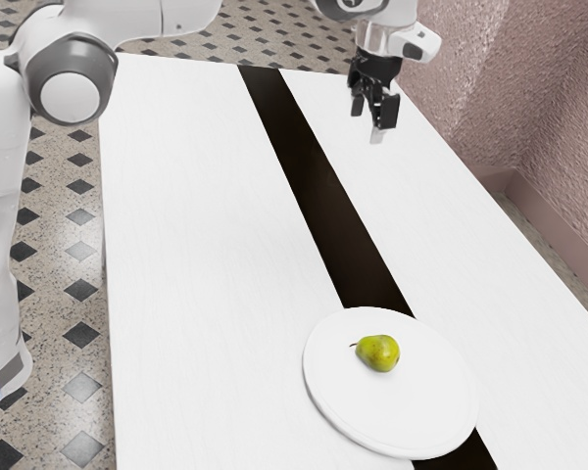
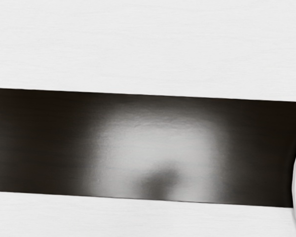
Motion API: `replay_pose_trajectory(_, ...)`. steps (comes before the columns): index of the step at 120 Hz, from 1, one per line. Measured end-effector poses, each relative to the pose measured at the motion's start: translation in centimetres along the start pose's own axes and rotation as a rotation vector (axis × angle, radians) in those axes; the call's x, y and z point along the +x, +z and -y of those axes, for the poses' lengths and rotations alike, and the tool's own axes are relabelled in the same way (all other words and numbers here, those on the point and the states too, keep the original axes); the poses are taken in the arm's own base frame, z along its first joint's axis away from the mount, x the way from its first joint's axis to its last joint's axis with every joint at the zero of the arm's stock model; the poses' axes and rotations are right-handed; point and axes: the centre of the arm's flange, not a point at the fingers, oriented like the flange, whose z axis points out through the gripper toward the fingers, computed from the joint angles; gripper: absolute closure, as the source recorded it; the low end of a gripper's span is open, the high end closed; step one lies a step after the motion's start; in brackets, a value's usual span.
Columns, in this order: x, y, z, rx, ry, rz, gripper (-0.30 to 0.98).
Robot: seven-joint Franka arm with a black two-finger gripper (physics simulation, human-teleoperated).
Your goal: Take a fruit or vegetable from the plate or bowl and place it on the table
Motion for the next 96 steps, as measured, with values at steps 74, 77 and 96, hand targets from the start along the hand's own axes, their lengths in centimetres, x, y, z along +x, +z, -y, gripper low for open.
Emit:
replay_pose_trajectory(74,0.5,9.8,-19.8,-0.093,0.456,0.107,0.00)
replay_pose_trajectory(77,0.2,10.6,-20.5,-0.095,0.490,0.117,0.00)
replay_pose_trajectory(96,-1.1,13.4,-23.8,-0.108,0.676,0.136,0.00)
